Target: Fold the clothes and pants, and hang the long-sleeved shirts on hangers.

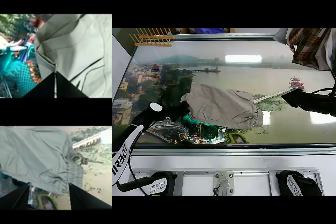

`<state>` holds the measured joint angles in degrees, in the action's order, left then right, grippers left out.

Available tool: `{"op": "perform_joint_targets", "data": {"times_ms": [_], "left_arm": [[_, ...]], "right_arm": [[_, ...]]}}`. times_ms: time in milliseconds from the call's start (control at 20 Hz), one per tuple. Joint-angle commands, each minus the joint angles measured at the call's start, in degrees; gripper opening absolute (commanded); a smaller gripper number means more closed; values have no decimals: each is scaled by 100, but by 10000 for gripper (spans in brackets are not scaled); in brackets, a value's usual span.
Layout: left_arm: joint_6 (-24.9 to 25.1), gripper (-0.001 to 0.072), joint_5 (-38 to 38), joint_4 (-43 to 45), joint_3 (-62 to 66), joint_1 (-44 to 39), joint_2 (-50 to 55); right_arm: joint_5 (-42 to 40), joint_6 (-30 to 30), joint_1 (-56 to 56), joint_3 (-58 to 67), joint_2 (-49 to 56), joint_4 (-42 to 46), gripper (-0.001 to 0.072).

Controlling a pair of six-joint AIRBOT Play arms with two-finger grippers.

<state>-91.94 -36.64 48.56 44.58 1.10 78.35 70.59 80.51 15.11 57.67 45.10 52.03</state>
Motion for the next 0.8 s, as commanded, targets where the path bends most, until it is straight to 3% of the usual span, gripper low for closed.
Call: {"op": "perform_joint_targets", "data": {"times_ms": [0, 100, 250, 300, 350, 400, 600, 750], "left_arm": [[258, 8, -37, 0, 22, -17, -352], [315, 8, -63, 0, 22, -17, -660], [415, 8, -166, 2, 22, -20, -1008], [415, 8, -219, 2, 22, -20, -1084], [415, 8, -249, 2, 22, -20, -1132], [415, 8, -286, 2, 22, -20, -1169], [413, 8, -382, -4, 22, -20, -1191], [413, 8, -391, -4, 22, -17, -1191]], "right_arm": [[234, 929, -59, -420, 2, 981, 499], [44, 2105, -269, -1143, 4, 1786, 500], [-1368, 2865, -540, -2542, 26, 1187, 511], [-1902, 2859, -610, -2955, 66, 645, 525], [-2433, 2855, -693, -3338, 133, 94, 642], [-2868, 2791, -798, -3620, 234, -367, 712], [-3899, 2194, -1360, -3893, 929, -1620, 710], [-4629, 2116, -1766, -3893, 1362, -2216, 708]]}}
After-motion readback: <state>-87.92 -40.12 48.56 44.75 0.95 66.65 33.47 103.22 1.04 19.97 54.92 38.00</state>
